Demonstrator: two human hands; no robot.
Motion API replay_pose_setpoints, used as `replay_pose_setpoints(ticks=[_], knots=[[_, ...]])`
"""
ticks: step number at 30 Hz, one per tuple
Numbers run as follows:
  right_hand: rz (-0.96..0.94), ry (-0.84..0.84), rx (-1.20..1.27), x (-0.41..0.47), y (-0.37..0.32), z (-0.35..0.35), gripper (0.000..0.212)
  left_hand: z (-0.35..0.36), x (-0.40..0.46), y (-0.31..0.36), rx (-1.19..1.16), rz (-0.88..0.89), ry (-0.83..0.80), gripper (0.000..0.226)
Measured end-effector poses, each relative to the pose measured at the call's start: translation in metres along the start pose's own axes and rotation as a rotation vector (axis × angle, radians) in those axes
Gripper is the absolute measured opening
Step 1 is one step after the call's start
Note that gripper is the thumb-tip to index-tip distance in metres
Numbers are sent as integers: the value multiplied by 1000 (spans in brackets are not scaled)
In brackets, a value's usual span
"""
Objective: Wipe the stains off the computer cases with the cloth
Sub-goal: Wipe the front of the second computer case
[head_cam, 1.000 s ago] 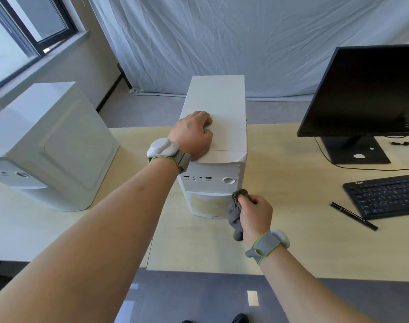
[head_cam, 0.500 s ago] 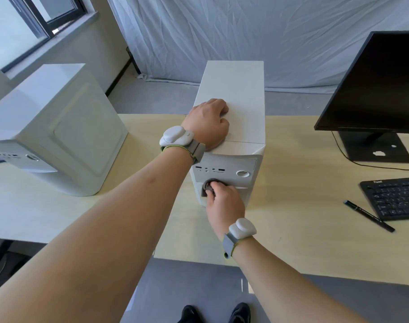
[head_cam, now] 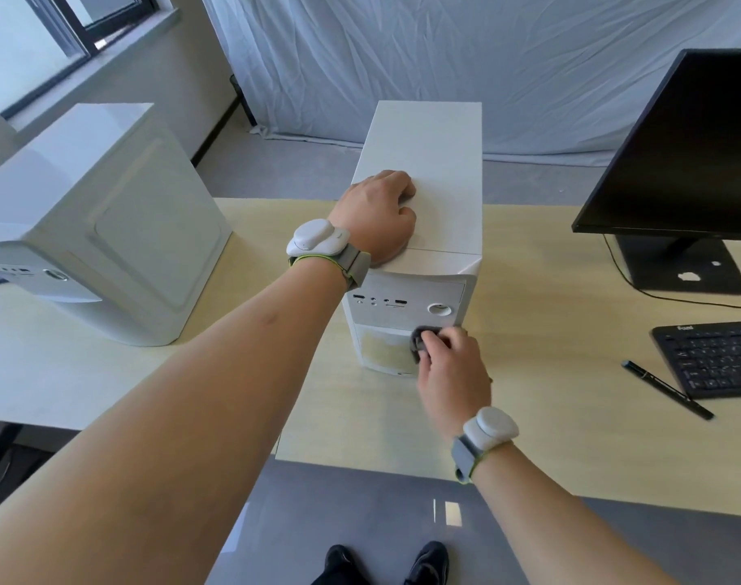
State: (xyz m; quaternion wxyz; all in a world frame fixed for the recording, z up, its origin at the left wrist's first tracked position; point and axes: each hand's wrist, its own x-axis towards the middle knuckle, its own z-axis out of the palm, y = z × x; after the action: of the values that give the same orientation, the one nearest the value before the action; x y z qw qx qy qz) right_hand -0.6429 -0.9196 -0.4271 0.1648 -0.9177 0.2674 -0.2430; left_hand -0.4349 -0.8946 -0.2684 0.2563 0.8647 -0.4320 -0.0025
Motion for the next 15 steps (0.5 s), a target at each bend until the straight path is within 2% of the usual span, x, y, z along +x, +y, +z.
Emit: replay_pose_setpoints(ticks=[6, 11, 15], knots=[[110, -104, -41, 6, -29, 10, 6, 0, -1, 2, 22, -1, 11, 34], [83, -219, -76, 17, -73, 26, 8, 1, -2, 1, 15, -12, 0, 34], [106, -240, 14, 17, -61, 19, 11, 0, -1, -1, 2, -13, -4, 33]])
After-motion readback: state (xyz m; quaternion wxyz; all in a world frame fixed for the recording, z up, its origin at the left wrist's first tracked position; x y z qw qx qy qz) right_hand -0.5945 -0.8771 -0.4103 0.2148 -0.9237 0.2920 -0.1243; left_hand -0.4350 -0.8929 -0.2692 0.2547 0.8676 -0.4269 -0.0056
